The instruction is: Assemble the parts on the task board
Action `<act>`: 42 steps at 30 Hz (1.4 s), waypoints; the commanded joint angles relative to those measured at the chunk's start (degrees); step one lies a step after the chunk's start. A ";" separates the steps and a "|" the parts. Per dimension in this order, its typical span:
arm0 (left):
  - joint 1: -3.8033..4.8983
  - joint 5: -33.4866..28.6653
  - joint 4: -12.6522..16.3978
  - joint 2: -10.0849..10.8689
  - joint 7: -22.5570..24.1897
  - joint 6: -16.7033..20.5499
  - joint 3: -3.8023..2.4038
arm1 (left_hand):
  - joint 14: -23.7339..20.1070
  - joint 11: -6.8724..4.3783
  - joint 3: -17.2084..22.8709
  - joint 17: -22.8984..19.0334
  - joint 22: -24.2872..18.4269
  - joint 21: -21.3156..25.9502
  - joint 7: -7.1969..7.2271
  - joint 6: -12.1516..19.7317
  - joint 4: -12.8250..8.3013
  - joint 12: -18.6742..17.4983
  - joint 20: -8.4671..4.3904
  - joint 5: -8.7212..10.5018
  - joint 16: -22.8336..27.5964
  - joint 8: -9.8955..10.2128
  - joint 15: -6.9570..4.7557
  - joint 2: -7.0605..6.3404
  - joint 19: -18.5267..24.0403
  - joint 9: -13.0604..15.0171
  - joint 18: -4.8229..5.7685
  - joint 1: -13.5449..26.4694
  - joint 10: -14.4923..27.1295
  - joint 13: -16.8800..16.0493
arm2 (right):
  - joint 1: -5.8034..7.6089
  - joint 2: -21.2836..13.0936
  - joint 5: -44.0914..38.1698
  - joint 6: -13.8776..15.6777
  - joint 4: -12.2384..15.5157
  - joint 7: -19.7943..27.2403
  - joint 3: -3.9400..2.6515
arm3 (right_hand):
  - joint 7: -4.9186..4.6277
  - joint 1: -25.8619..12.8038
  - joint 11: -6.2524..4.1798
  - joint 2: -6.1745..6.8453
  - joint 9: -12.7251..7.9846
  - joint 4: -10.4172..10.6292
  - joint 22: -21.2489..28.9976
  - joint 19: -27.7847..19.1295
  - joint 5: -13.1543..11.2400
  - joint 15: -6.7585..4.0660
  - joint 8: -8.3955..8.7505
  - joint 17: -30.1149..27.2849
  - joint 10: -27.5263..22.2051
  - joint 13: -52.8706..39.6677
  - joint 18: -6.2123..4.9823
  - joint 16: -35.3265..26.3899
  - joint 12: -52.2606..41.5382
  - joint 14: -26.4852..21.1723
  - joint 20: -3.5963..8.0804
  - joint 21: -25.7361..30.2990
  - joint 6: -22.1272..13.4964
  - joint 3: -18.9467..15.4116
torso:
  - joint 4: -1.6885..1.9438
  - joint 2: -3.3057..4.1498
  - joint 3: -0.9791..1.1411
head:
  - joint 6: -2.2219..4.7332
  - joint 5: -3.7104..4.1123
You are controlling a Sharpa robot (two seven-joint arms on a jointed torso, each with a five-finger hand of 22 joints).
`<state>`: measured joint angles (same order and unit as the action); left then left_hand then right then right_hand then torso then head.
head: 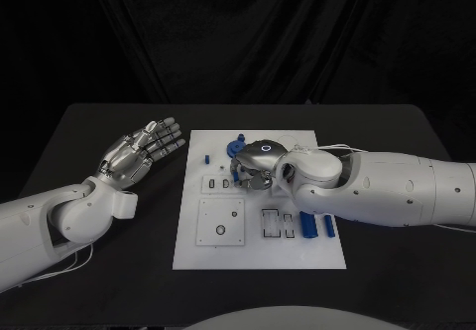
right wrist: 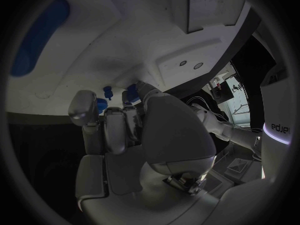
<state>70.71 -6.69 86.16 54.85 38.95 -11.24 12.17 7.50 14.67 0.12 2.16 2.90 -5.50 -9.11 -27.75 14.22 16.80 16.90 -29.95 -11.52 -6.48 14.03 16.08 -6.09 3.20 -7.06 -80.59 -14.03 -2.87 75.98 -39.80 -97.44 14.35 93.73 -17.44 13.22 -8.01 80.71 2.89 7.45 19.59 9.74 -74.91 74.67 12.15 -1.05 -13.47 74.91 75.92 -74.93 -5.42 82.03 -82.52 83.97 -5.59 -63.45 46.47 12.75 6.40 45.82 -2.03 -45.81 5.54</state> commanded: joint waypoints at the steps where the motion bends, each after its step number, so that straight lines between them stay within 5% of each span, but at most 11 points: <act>1: -0.14 -0.14 -0.01 -0.09 4.78 -0.87 -0.05 | -0.16 0.17 0.49 0.07 -0.02 -0.06 -1.94 0.06 0.00 0.29 -0.10 -0.32 -0.33 -0.03 0.37 0.16 -0.19 0.01 0.76 -0.53 0.01 -0.05 | -0.45 -0.04 -0.32 -2.51 -0.26 -0.81 0.34 | 0.08 -0.20 0.15 0.20 -0.25 0.09 -1.88 -0.40 -0.53 0.43 0.44 4.67 -0.45 -4.07 -1.04 -0.35 0.30 0.55 -0.08 0.29 -0.54 -0.30 | -0.02 0.01 0.01 | -0.03 0.01; 12: -0.32 -0.14 -0.17 -0.13 4.53 -0.90 -0.05 | -0.17 0.16 0.69 0.07 -0.03 -0.04 -1.98 0.07 -0.04 0.31 -0.11 -0.34 -0.34 -0.02 0.38 0.16 -0.17 0.01 0.79 -0.52 0.02 -0.05 | -0.46 -0.26 -0.32 -2.36 -0.26 -0.53 0.34 | 0.10 -0.48 -0.04 0.34 -1.35 0.32 -2.02 -0.22 -2.06 0.29 1.93 4.69 -0.39 -4.04 -1.02 -0.27 0.25 0.59 0.02 0.48 -1.24 -1.09 | -0.04 0.00 0.01 | -0.24 -0.09; 18: -0.51 -0.14 -0.28 -0.13 4.41 -0.92 -0.05 | -0.17 0.16 0.69 0.07 -0.03 -0.04 -1.98 0.07 -0.04 0.31 -0.11 -0.34 -0.34 -0.02 0.38 0.16 -0.17 0.01 0.79 -0.52 0.02 -0.05 | -0.46 -0.40 -0.32 -1.62 -0.23 0.12 0.34 | 0.29 -1.07 -0.27 1.11 -3.36 1.58 -2.33 0.11 -5.54 0.09 4.65 4.79 -0.74 -3.72 -0.97 -0.10 0.37 0.68 0.21 0.70 -4.02 -3.28 | -0.01 0.01 0.03 | -0.33 -0.11; 20: -0.59 -0.14 -0.31 -0.10 4.41 -0.90 -0.05 | -0.17 0.16 0.69 0.07 -0.03 -0.04 -1.98 0.07 -0.04 0.31 -0.11 -0.34 -0.34 -0.02 0.38 0.16 -0.17 0.01 0.79 -0.52 0.02 -0.05 | -0.46 -0.45 -0.20 -1.32 -0.22 0.36 0.34 | 0.47 -0.55 -0.43 2.08 -4.71 3.27 -2.50 0.23 -6.80 -0.03 6.17 4.97 -0.82 -3.64 -0.97 0.08 0.37 0.77 0.34 0.84 -6.12 -4.56 | 0.00 0.02 0.03 | -0.33 -0.11; 21: -0.62 -0.14 -0.32 -0.08 4.42 -0.90 -0.05 | -0.17 0.16 0.69 0.07 -0.03 -0.04 -1.98 0.07 -0.04 0.31 -0.11 -0.34 -0.34 -0.02 0.38 0.16 -0.17 0.01 0.79 -0.52 0.02 -0.05 | -0.46 -0.49 -0.05 -1.08 -0.21 0.54 0.34 | 0.79 0.47 -1.03 3.47 -7.40 6.40 -2.79 0.47 -7.81 -0.21 8.36 5.31 -0.88 -3.52 -0.98 0.39 0.40 0.94 0.60 0.69 -12.10 -5.95 | 0.00 0.02 0.03 | -0.33 -0.11; 22: -0.66 -0.14 -0.32 -0.07 4.43 -0.89 -0.05 | -0.17 0.16 0.69 0.07 -0.03 -0.04 -1.98 0.07 -0.04 0.31 -0.11 -0.34 -0.34 -0.02 0.38 0.16 -0.17 0.01 0.79 -0.52 0.02 -0.05 | -0.46 -0.54 0.17 -0.77 -0.19 0.74 0.34 | 1.21 0.53 -0.95 4.82 -8.91 7.12 -3.00 0.69 -8.22 -0.39 9.36 5.96 -0.81 -3.56 -0.83 0.91 0.36 1.29 0.59 0.35 -16.15 -6.89 | -0.03 0.02 0.02 | -0.34 -0.15; 27: -0.81 -0.14 -0.21 0.10 4.48 -0.73 -0.06 | -0.17 0.16 0.69 0.07 -0.03 -0.04 -1.98 0.07 -0.04 0.31 -0.11 -0.34 -0.34 -0.02 0.38 0.16 -0.17 0.01 0.79 -0.52 0.02 -0.05 | -0.46 -1.00 0.86 2.17 0.12 2.34 0.33 | 2.27 0.15 -1.78 7.37 -12.97 7.40 -3.65 1.20 -8.74 -1.06 11.34 7.04 -0.29 -3.84 -0.67 1.81 0.08 1.82 1.20 -0.29 -26.22 -9.50 | -0.03 0.01 0.01 | -0.32 -0.29; 29: -0.83 -0.16 -0.11 0.27 4.43 -0.50 -0.06 | -0.17 0.16 0.69 0.07 -0.03 -0.04 -1.98 0.07 -0.04 0.31 -0.11 -0.34 -0.34 -0.02 0.38 0.16 -0.17 0.01 0.79 -0.52 0.02 -0.05 | -0.45 -1.28 1.22 3.67 0.28 3.35 0.30 | 2.45 -0.08 -1.90 7.61 -13.13 7.42 -3.84 1.39 -8.86 -1.16 11.32 7.27 -0.05 -4.02 -0.60 2.00 -0.06 1.94 1.29 -0.60 -26.44 -9.72 | -0.01 0.02 0.02 | -0.26 -0.40; 35: -0.86 -0.24 0.66 1.27 4.12 1.11 -0.07 | -0.19 0.17 1.21 0.07 -0.07 0.02 -2.03 -0.28 -0.24 0.51 -0.13 -0.45 -0.44 -0.13 0.40 -0.02 -0.10 0.07 0.84 -0.51 -0.09 -0.09 | -0.35 -2.97 4.38 8.68 1.17 8.37 0.18 | 2.42 -2.24 -2.11 7.06 -12.14 7.37 -4.83 2.21 -9.24 -1.48 10.08 8.21 0.98 -4.86 -0.22 2.78 -0.76 2.43 1.75 -2.07 -20.53 -9.46 | -0.01 -0.01 0.03 | 1.51 -0.80; 38: -0.81 -0.52 1.36 2.05 3.56 2.43 -0.08 | 0.79 0.32 2.32 0.30 0.68 -1.55 -2.18 -0.55 -1.29 0.88 -0.11 -0.55 -1.82 -0.27 0.50 -1.12 -2.08 0.12 0.83 -0.57 -0.33 -0.12 | -0.04 -4.03 7.45 12.35 1.85 12.67 0.02 | 2.22 -2.55 -1.98 7.30 -12.49 7.39 -4.88 2.14 -9.28 -1.40 10.25 8.05 0.77 -4.72 -0.21 2.66 -0.68 2.32 1.74 -2.02 -21.29 -9.63 | -0.01 0.00 0.06 | 2.52 -1.07; 42: -0.27 -1.02 1.75 2.62 2.71 3.80 -0.09 | 5.61 0.91 3.93 1.21 2.95 -6.26 -2.22 -1.12 -1.85 2.43 -0.19 -0.52 -7.69 -0.43 1.24 -2.20 -7.91 0.16 1.62 0.21 -1.74 -0.35 | 1.02 -4.79 12.78 17.69 2.00 18.92 -0.11 | 2.04 -3.21 -1.78 8.16 -13.55 7.43 -6.22 3.51 -9.25 -1.19 11.07 9.89 2.61 -6.13 0.44 4.08 -1.70 3.28 1.61 -4.73 -24.10 -10.47 | -0.14 -0.10 0.15 | 4.70 -1.18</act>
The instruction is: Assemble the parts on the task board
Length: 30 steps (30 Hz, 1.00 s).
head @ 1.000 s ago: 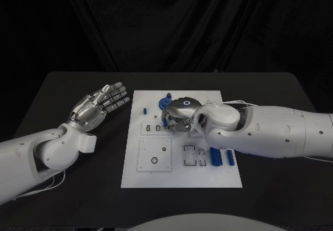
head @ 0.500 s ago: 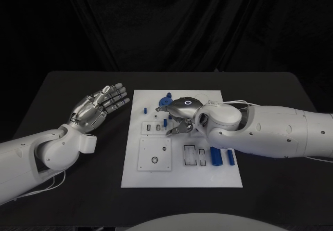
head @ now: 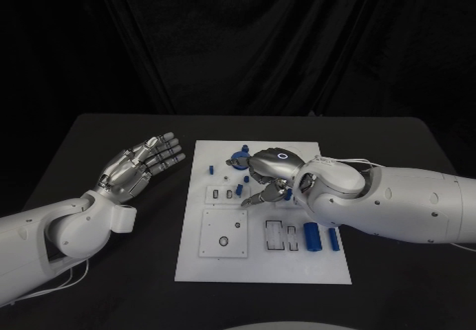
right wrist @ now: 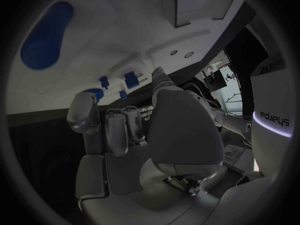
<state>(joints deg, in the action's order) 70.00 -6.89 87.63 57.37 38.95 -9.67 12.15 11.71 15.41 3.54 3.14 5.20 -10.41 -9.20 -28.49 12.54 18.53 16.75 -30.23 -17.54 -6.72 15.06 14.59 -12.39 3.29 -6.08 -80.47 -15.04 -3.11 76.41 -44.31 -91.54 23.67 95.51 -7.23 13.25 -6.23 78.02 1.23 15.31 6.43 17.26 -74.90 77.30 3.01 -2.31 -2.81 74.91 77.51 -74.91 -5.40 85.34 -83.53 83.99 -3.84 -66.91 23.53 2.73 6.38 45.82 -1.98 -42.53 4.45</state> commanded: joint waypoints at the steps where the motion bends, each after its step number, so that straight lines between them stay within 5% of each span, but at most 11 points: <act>1: 0.64 -0.87 0.30 0.13 2.41 2.43 -0.06 | 3.35 0.71 0.82 0.62 1.45 -3.00 -1.96 -0.65 -0.22 2.08 -0.04 -0.23 -3.91 -0.26 0.46 -0.96 -3.59 0.10 0.86 0.28 -2.08 -0.37 | 0.76 -0.42 8.00 8.86 0.21 9.48 -0.15 | 0.45 -0.63 -0.20 0.40 -0.59 -0.07 -6.37 1.01 -0.10 0.04 0.53 10.09 1.26 -6.34 0.46 0.93 -0.82 3.37 -0.14 -1.53 -1.77 -0.57 | -0.18 -0.18 0.16 | 1.56 -0.14; 11: 2.31 0.46 1.50 0.16 -1.61 11.42 -0.07 | 7.81 1.32 2.07 1.27 4.49 -9.04 -2.39 -1.68 -0.74 4.66 -0.39 -0.19 -9.68 -0.50 0.86 -2.44 -9.64 0.20 1.44 0.98 -4.19 -0.64 | 1.45 -2.83 17.89 8.06 -0.11 12.73 0.09 | 0.68 -2.54 -0.54 1.41 -2.47 -0.02 -6.65 0.48 0.07 -0.29 0.88 9.91 0.55 -5.92 0.32 0.80 -0.57 3.12 0.13 -1.12 -7.46 -5.85 | -0.90 -2.70 1.11 | 2.09 -1.35; 13: 2.56 1.83 1.84 0.11 -2.60 14.65 -0.08 | 14.48 1.52 2.46 3.01 9.36 -18.60 -2.81 -5.36 -1.91 9.76 -0.72 -0.10 -15.18 -1.72 -0.64 -4.16 -20.00 0.67 0.36 0.78 -11.06 -2.02 | 1.48 -3.56 20.83 8.05 -0.13 13.32 0.26 | 0.12 -2.69 -0.15 1.00 -2.14 -0.02 -6.77 0.48 0.06 -0.06 0.50 10.05 0.65 -6.02 0.38 0.91 -0.65 3.19 0.04 -1.20 -5.75 -5.38 | -1.12 -3.30 1.45 | 1.73 -1.73; 14: 2.70 2.75 2.00 0.06 -2.98 16.42 -0.08 | 16.44 0.33 4.56 4.65 19.63 -35.78 -2.61 -8.18 -1.83 13.17 -2.19 -0.55 -20.89 -2.03 -2.00 -4.75 -26.14 0.59 0.82 1.43 -13.30 -2.83 | 1.49 -4.00 22.54 8.11 -0.16 13.62 0.37 | -0.38 -2.50 0.26 -0.99 -1.32 -0.01 -7.05 0.74 0.05 0.28 -0.36 10.42 1.22 -6.46 0.53 1.20 -0.99 3.39 -0.15 -1.69 -1.81 -3.55 | -1.30 -3.75 1.68 | 1.47 -1.97; 15: 2.79 3.35 2.09 0.01 -3.17 17.50 -0.08 | 16.14 0.78 5.75 5.40 26.02 -44.34 -2.80 -9.08 -1.76 15.36 -3.07 0.05 -24.09 -1.90 -1.51 -6.35 -19.41 0.46 2.93 2.10 -14.34 -3.32 | 1.50 -4.28 23.63 8.13 -0.20 13.85 0.44 | -0.55 -2.44 0.45 -1.39 -1.20 -0.09 -7.15 0.80 0.08 0.48 -0.54 10.45 1.30 -6.53 0.56 1.24 -1.06 3.41 -0.31 -1.80 -0.94 -3.10 | -1.39 -3.97 1.79 | 1.36 -2.16; 17: 3.21 5.80 2.41 -0.31 -3.85 21.17 -0.08 | 20.65 -2.59 9.78 8.14 41.76 -70.26 -4.07 -14.49 -1.41 20.45 -4.74 -0.19 -33.45 -4.22 -4.70 -7.87 -19.05 1.11 1.16 2.91 -18.98 -4.83 | 1.51 -5.43 27.75 8.35 -0.39 14.86 0.66 | -1.85 0.74 1.42 -10.99 2.34 -1.32 -7.81 1.57 5.12 1.27 -5.00 10.93 2.56 -7.44 0.79 1.64 -1.79 3.73 -1.00 -2.93 16.18 3.02 | -1.73 -4.99 2.18 | 0.58 -2.68; 19: 3.76 7.64 2.52 -0.75 -4.55 23.35 -0.08 | 24.01 -4.27 12.13 10.04 50.42 -87.13 -3.16 -15.79 -0.43 22.91 -5.50 -0.33 -39.03 -5.70 -5.86 -9.28 -21.06 1.25 -0.20 3.63 -22.13 -5.82 | 1.51 -6.45 30.58 8.52 -0.49 15.74 0.75 | -2.14 2.53 2.02 -12.92 3.26 -1.30 -8.61 2.59 9.52 1.79 -8.03 11.64 3.96 -8.47 1.09 2.20 -2.56 4.18 -1.60 -4.55 20.99 4.03 | -1.91 -5.85 2.40 | -0.10 -2.95; 22: 4.76 11.29 2.37 -1.86 -6.48 25.73 -0.08 | 32.33 -7.15 13.36 13.39 58.47 -86.61 -1.81 -18.87 -0.71 29.32 -7.13 -0.25 -46.89 -7.91 -8.80 -9.57 -26.30 1.88 -0.90 3.38 -29.56 -9.30 | 1.46 -8.38 34.86 9.06 -0.73 17.64 0.85 | -1.97 4.58 2.46 -14.26 4.69 -1.72 -9.58 3.87 15.25 2.18 -11.99 12.51 5.96 -9.88 1.49 2.86 -3.53 4.72 -2.03 -6.70 24.72 5.11 | -2.38 -7.07 2.80 | -0.98 -3.58; 25: 5.35 15.13 2.19 -2.68 -9.21 26.29 -0.08 | 44.20 -10.09 15.15 26.21 68.27 -84.83 -0.29 -20.13 -0.49 39.79 -9.04 -0.48 -59.03 -9.98 -12.10 -10.56 -36.17 2.10 -0.98 3.69 -32.68 -17.47 | 1.42 -9.54 38.40 9.60 -1.16 19.52 0.90 | -1.70 4.49 2.23 -14.53 5.32 -1.09 -10.25 4.82 15.75 2.05 -13.85 13.18 7.03 -10.60 1.79 3.35 -4.01 5.10 -2.07 -8.30 24.99 4.92 | -2.61 -7.68 3.01 | -1.22 -3.94; 26: 5.55 16.84 2.06 -3.06 -10.61 26.27 -0.08 | 51.81 -10.26 15.88 39.30 76.95 -83.11 -0.11 -19.83 0.08 47.53 -9.65 -0.47 -64.38 -10.56 -12.69 -11.29 -51.90 2.04 1.74 4.15 -36.39 -28.75 | 1.41 -9.91 39.98 9.83 -1.37 20.36 0.91 | -1.50 2.67 2.18 -15.24 5.62 -0.60 -10.71 5.57 14.81 1.92 -14.84 13.74 8.06 -11.36 2.08 3.75 -4.47 5.39 -2.02 -9.60 25.19 4.35 | -2.70 -7.97 3.10 | -1.29 -4.03; 30: 6.23 24.32 1.13 -4.78 -17.41 25.25 -0.08 | 66.68 -10.58 15.77 65.53 82.22 -81.00 0.34 -19.90 0.90 63.53 -10.88 1.51 -70.62 -11.85 -12.68 -11.71 -68.12 2.21 4.67 5.05 -57.38 -61.59 | 1.21 -11.10 45.74 10.63 -1.87 23.68 0.94 | -1.08 0.40 1.81 -16.04 6.11 -0.54 -11.13 6.32 13.94 1.58 -16.70 14.32 9.17 -12.19 2.36 4.14 -4.97 5.68 -1.75 -10.90 24.92 3.56 | -3.09 -8.93 3.45 | -1.66 -4.63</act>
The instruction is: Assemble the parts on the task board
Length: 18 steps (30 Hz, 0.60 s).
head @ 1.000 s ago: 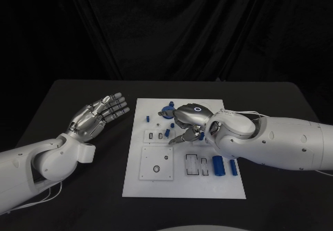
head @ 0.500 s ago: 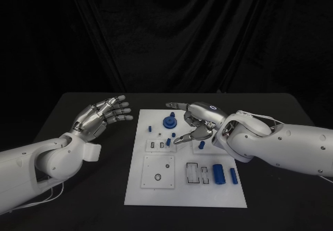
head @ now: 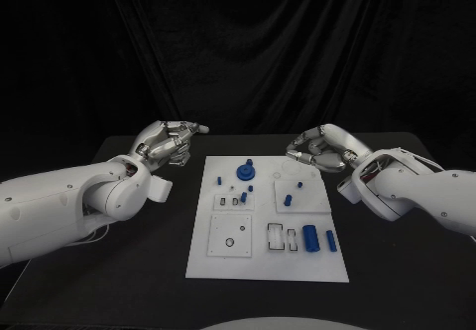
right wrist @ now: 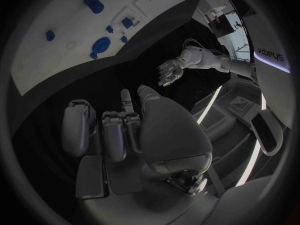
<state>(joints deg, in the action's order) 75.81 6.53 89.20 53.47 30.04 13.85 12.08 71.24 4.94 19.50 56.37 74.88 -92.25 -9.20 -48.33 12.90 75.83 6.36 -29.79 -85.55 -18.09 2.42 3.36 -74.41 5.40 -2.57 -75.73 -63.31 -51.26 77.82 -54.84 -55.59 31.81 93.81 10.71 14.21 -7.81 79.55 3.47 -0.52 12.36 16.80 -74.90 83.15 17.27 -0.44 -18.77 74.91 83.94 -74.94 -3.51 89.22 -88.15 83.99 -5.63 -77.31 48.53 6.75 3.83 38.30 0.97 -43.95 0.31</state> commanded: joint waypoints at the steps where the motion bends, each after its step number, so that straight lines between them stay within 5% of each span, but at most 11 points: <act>1: 0.61 13.07 -0.77 -1.35 -10.22 1.25 -0.01 | 8.47 -0.12 -0.37 14.67 12.85 1.00 0.35 -0.03 0.84 7.58 -0.75 1.51 -3.07 -0.65 -0.03 -0.60 -7.31 0.13 1.38 0.58 -11.28 -16.98 | -0.27 -0.86 11.17 2.66 -0.23 6.62 -0.02 | 0.51 -1.31 -0.48 -0.28 0.24 -0.06 -11.21 0.60 -0.37 -0.31 -0.96 14.44 2.94 -12.33 0.53 0.34 -0.44 5.73 0.08 -0.74 -0.02 -0.52 | -0.60 -1.56 0.55 | -0.23 -0.71; 2: 0.86 15.95 -1.19 -1.94 -12.43 0.70 -0.01 | 9.58 -0.13 -0.66 16.69 13.13 1.15 0.40 -0.16 1.25 8.65 -1.00 2.23 -3.42 -0.93 -0.01 -0.66 -8.35 0.24 1.57 0.96 -13.08 -19.80 | -0.39 -1.20 12.87 2.90 -0.27 7.70 -0.01 | 0.92 -3.41 -0.69 -1.00 0.61 0.03 -11.52 1.18 -1.12 -0.58 -2.32 15.02 3.85 -13.08 0.78 0.73 -0.86 5.98 0.25 -1.78 0.03 -1.17 | -0.71 -1.91 0.64 | -0.27 -0.89; 5: 1.52 24.29 -2.21 -3.54 -18.08 -0.81 -0.01 | 18.67 -1.21 -3.17 33.44 15.12 2.25 2.02 -1.84 3.24 14.16 -3.21 6.78 -4.45 -4.19 -1.02 -0.69 -15.59 2.35 2.57 2.91 -26.68 -38.72 | -0.67 -1.95 16.78 3.57 -0.46 10.44 -0.01 | 1.11 -5.68 -1.02 -1.88 1.01 0.06 -11.94 1.90 -1.38 -0.82 -3.85 15.09 4.97 -14.07 1.07 0.78 -1.36 6.01 0.56 -3.15 -0.14 -1.81 | -0.94 -2.53 0.78 | -0.51 -1.32; 7: 1.92 29.31 -2.56 -4.44 -21.91 -1.95 -0.01 | 18.76 -1.58 -4.00 33.63 15.12 2.25 2.26 -2.22 3.31 14.17 -4.75 7.32 -4.45 -5.71 -1.12 -0.88 -15.59 3.48 2.57 3.13 -26.69 -38.74 | -0.84 -2.32 18.27 3.95 -0.61 11.64 0.00 | 1.26 -6.79 -1.14 -2.60 1.20 0.06 -12.25 2.44 -1.21 -0.97 -4.68 15.09 5.66 -14.69 1.32 0.78 -1.67 6.01 0.71 -4.17 -0.37 -1.98 | -1.05 -2.81 0.85 | -0.57 -1.42; 8: 2.16 31.78 -2.72 -4.95 -24.31 -2.94 -0.01 | 18.76 -2.41 -5.69 33.63 15.12 2.25 2.74 -1.02 3.67 14.17 -6.70 9.56 -4.45 -8.42 -2.42 0.02 -15.59 6.21 2.57 4.47 -26.69 -38.74 | -0.92 -2.52 18.84 4.12 -0.68 12.15 0.00 | 1.35 -7.41 -1.25 -2.91 1.33 0.07 -12.40 2.70 -1.01 -1.05 -5.25 15.09 5.98 -14.99 1.43 0.78 -1.81 6.01 0.80 -4.68 -0.41 -2.12 | -1.06 -2.86 0.86 | -0.49 -1.41; 9: 2.42 33.89 -2.91 -5.48 -26.73 -4.21 -0.02 | 18.76 -2.33 -6.22 33.63 15.12 2.25 2.71 -0.69 3.83 14.17 -6.61 10.17 -4.45 -8.69 -2.34 -0.06 -15.59 6.62 2.57 5.24 -26.69 -38.74 | -1.04 -2.74 19.29 4.29 -0.72 12.54 0.00 | 1.36 -7.43 -1.26 -2.91 1.34 0.05 -12.43 2.74 -0.99 -1.05 -5.29 15.09 6.00 -15.01 1.45 0.78 -1.82 6.01 0.81 -4.75 -0.43 -2.13 | -1.14 -3.20 0.91 | -0.72 -1.43; 10: 2.58 35.00 -3.03 -5.83 -28.24 -5.04 -0.02 | 18.76 -1.78 -7.18 33.63 15.12 2.25 3.56 -0.46 3.14 14.17 -6.26 12.59 -4.45 -9.51 -2.59 1.21 -15.59 7.64 2.57 7.60 -26.69 -38.74 | -1.12 -2.88 19.50 4.37 -0.74 12.72 0.00 | 1.37 -7.47 -1.28 -2.92 1.36 0.04 -12.46 2.79 -0.95 -1.06 -5.37 15.09 6.04 -15.05 1.48 0.78 -1.84 6.01 0.82 -4.86 -0.45 -2.14 | -1.15 -3.28 0.93 | -0.82 -1.44; 11: 2.84 36.65 -3.25 -6.43 -30.95 -6.50 -0.02 | 18.76 -2.45 -7.82 33.63 15.12 2.25 2.89 0.09 3.75 14.17 -6.61 13.14 -4.45 -9.75 -2.57 0.36 -15.59 8.17 2.57 7.76 -26.69 -38.74 | -1.27 -3.13 19.80 4.49 -0.75 12.96 0.01 | 1.38 -7.55 -1.30 -2.94 1.38 0.03 -12.51 2.87 -0.90 -1.08 -5.47 15.09 6.06 -15.06 1.51 0.78 -1.85 6.01 0.84 -5.01 -0.50 -2.17 | -1.19 -3.38 0.95 | -0.88 -1.51; 14: 3.53 41.72 -3.97 -8.24 -39.20 -11.87 -0.02 | 18.76 -2.56 -8.83 33.63 15.12 2.25 2.67 1.43 3.76 14.17 -6.93 15.11 -4.45 -10.12 -2.65 0.25 -15.59 9.41 2.57 8.54 -26.69 -38.74 | -1.78 -3.72 20.35 4.77 -0.86 13.44 0.01 | 1.42 -7.57 -1.34 -2.93 1.40 -0.02 -12.54 2.93 -0.72 -1.12 -5.65 15.09 6.06 -15.06 1.54 0.78 -1.85 6.01 0.88 -5.12 -0.65 -2.19 | -2.09 -4.40 1.38 | -1.87 -2.26; 18: 4.04 47.63 -4.63 -10.16 -47.11 -17.51 -0.02 | 18.76 -2.56 -10.36 33.63 15.12 2.25 2.75 1.33 3.74 14.17 -6.89 18.06 -4.45 -10.83 -2.64 -0.31 -15.59 10.38 2.57 10.10 -26.69 -38.74 | -2.29 -4.10 20.72 5.05 -1.11 13.59 0.02 | 1.44 -7.55 -1.37 -2.93 1.42 -0.04 -12.56 2.98 -0.53 -1.16 -5.79 15.09 6.06 -15.06 1.56 0.78 -1.85 6.01 0.92 -5.21 -0.82 -2.18 | -2.38 -5.00 1.63 | -2.87 -2.36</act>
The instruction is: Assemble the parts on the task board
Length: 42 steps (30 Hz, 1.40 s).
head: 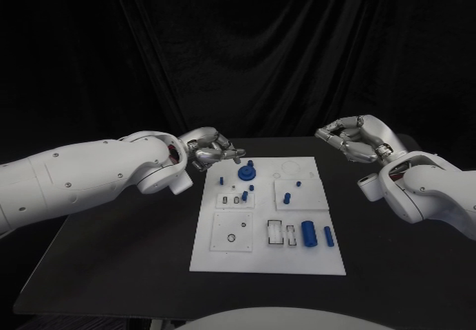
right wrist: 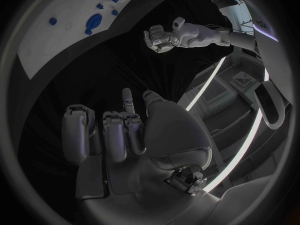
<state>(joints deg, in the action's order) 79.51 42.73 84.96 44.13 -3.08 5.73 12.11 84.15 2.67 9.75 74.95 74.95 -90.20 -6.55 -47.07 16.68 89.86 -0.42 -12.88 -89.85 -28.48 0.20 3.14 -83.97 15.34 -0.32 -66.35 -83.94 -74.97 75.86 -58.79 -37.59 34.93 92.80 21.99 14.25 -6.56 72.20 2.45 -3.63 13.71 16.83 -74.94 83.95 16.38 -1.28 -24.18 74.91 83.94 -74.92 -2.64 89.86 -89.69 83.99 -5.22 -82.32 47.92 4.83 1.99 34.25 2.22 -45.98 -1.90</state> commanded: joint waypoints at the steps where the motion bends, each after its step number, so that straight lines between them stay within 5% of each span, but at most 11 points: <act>1: 0.43 13.02 -0.62 -1.41 -15.79 -10.73 -0.05 | 5.85 -0.34 -1.13 15.05 15.05 0.20 0.15 0.16 -0.09 0.14 -0.14 2.11 -0.15 -0.73 -0.47 -0.28 -6.03 0.90 0.32 1.07 -6.06 -15.03 | -0.52 -0.27 2.82 2.00 -0.15 2.30 -0.02 | 0.19 -0.20 -0.35 0.18 0.07 -0.06 -12.52 2.17 0.36 -0.31 -0.39 15.09 6.06 -15.08 0.68 0.14 -0.31 6.01 0.50 -0.19 -0.21 -0.26 | -0.55 -1.02 0.40 | -1.02 -0.10; 10: 0.78 25.68 -2.50 -5.52 -21.57 -15.41 -0.06 | 5.85 -1.07 -3.47 15.05 15.05 0.20 0.96 0.37 -0.52 0.14 -0.74 5.37 -0.15 -4.53 -1.12 -1.15 -6.03 5.68 0.32 0.83 -6.06 -15.03 | -2.14 -1.32 3.09 4.70 0.45 1.98 -0.01 | 0.25 0.27 -0.44 0.45 0.14 -0.11 -12.53 2.25 1.85 -0.43 -1.23 15.09 6.06 -15.08 0.70 0.14 -0.31 6.01 0.65 -0.34 -0.93 -0.13 | -1.19 -1.69 0.97 | -3.35 0.30; 13: 0.81 26.92 -2.99 -6.24 -22.96 -16.20 -0.06 | 5.85 -1.55 -4.57 15.05 15.05 0.20 1.47 0.78 -0.42 0.14 -1.16 5.82 -0.15 -7.25 -1.57 -1.05 -6.03 9.28 0.32 1.25 -6.06 -15.03 | -2.53 -1.37 3.11 5.37 0.53 2.31 -0.01 | 0.27 0.48 -0.47 0.60 0.16 -0.11 -12.56 2.32 2.54 -0.47 -1.54 15.09 6.06 -15.08 0.73 0.14 -0.31 6.01 0.69 -0.47 -1.12 -0.06 | -1.55 -1.71 1.18 | -3.96 0.06; 20: 0.82 27.95 -4.22 -7.40 -24.14 -17.85 -0.06 | 5.85 -1.81 -5.47 15.05 15.05 0.20 1.71 1.99 -0.50 0.14 -1.48 6.06 -0.15 -8.91 -1.87 -0.73 -6.03 12.51 0.32 1.75 -6.06 -15.03 | -3.06 -1.15 3.12 5.88 0.25 2.68 0.00 | 0.28 0.61 -0.50 0.68 0.17 -0.11 -12.54 2.29 3.01 -0.49 -1.78 15.09 6.06 -15.08 0.71 0.14 -0.31 6.01 0.72 -0.42 -1.26 0.01 | -1.90 -1.35 1.25 | -4.02 0.31; 30: 0.68 28.18 -6.11 -8.96 -24.11 -20.01 -0.04 | 5.85 -1.86 -5.47 15.05 15.05 0.20 1.72 2.57 -0.64 0.14 -1.56 5.68 -0.15 -9.25 -1.93 -0.32 -6.03 13.61 0.32 1.58 -6.06 -15.03 | -3.42 -0.67 3.12 5.38 -0.16 2.62 0.00 | 0.29 1.53 -0.52 0.74 0.11 -0.22 -12.45 2.19 4.10 -0.52 -2.28 15.09 6.06 -15.08 0.65 0.14 -0.31 6.01 0.77 -0.23 -1.76 0.51 | -2.97 -0.94 2.09 | -4.02 -0.14; 37: 0.36 28.21 -7.64 -10.15 -23.22 -20.79 -0.04 | 5.85 -1.86 -5.46 15.05 15.05 0.20 1.72 2.75 -0.52 0.14 -1.58 5.46 -0.15 -9.34 -1.94 0.10 -6.03 14.10 0.32 1.79 -6.06 -15.03 | -3.99 -0.45 3.12 5.16 -0.50 2.48 0.00 | 0.36 2.70 -0.57 0.89 0.12 -0.33 -12.39 2.10 5.15 -0.57 -2.92 15.09 6.06 -15.08 0.61 0.14 -0.31 6.01 0.80 -0.09 -1.88 1.10 | -3.66 -0.63 2.91 | -4.02 -1.08; 39: 0.16 28.21 -8.17 -10.64 -22.90 -21.02 -0.04 | 5.85 -1.87 -5.55 15.05 15.05 0.20 1.73 2.72 -0.40 0.14 -1.59 5.43 -0.15 -9.44 -1.95 0.27 -6.03 14.42 0.32 2.06 -6.06 -15.03 | -4.33 -0.51 3.12 5.23 -0.61 2.50 0.00 | 0.38 3.03 -0.58 0.99 0.13 -0.28 -12.36 2.06 5.61 -0.58 -3.20 15.09 6.06 -15.08 0.59 0.14 -0.31 6.01 0.82 -0.02 -1.88 1.27 | -3.90 -0.54 3.26 | -4.02 -0.96; 42: -0.01 28.22 -8.48 -11.09 -22.69 -21.06 -0.03 | 5.85 -1.90 -5.77 15.05 15.05 0.20 1.80 2.59 -0.33 0.14 -1.60 5.53 -0.15 -9.65 -1.97 0.40 -6.03 14.93 0.32 2.48 -6.06 -15.03 | -4.61 -0.58 3.12 5.21 -0.70 2.41 -0.01 | 0.38 3.15 -0.59 1.03 0.12 -0.28 -12.34 2.02 5.78 -0.59 -3.28 15.09 6.06 -15.08 0.56 0.14 -0.31 6.01 0.82 0.05 -1.92 1.34 | -3.97 -0.45 3.43 | -4.02 -0.71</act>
<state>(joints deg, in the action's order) 79.63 70.54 76.62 33.25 -26.73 -13.97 12.12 83.95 1.09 4.29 74.93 74.93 -90.20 -5.01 -44.73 16.21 89.85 -1.65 -7.29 -89.85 -37.86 -1.44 3.18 -83.98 30.06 -0.35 -64.09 -83.98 -74.97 71.44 -59.29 -34.54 39.37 92.10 24.20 14.29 -6.17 74.83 2.24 -2.41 13.77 16.55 -74.92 83.96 21.93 -1.48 -27.18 74.91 84.15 -74.91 -2.67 89.86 -89.69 84.19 -4.81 -82.55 46.26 5.84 -1.71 33.64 5.27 -50.00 -2.80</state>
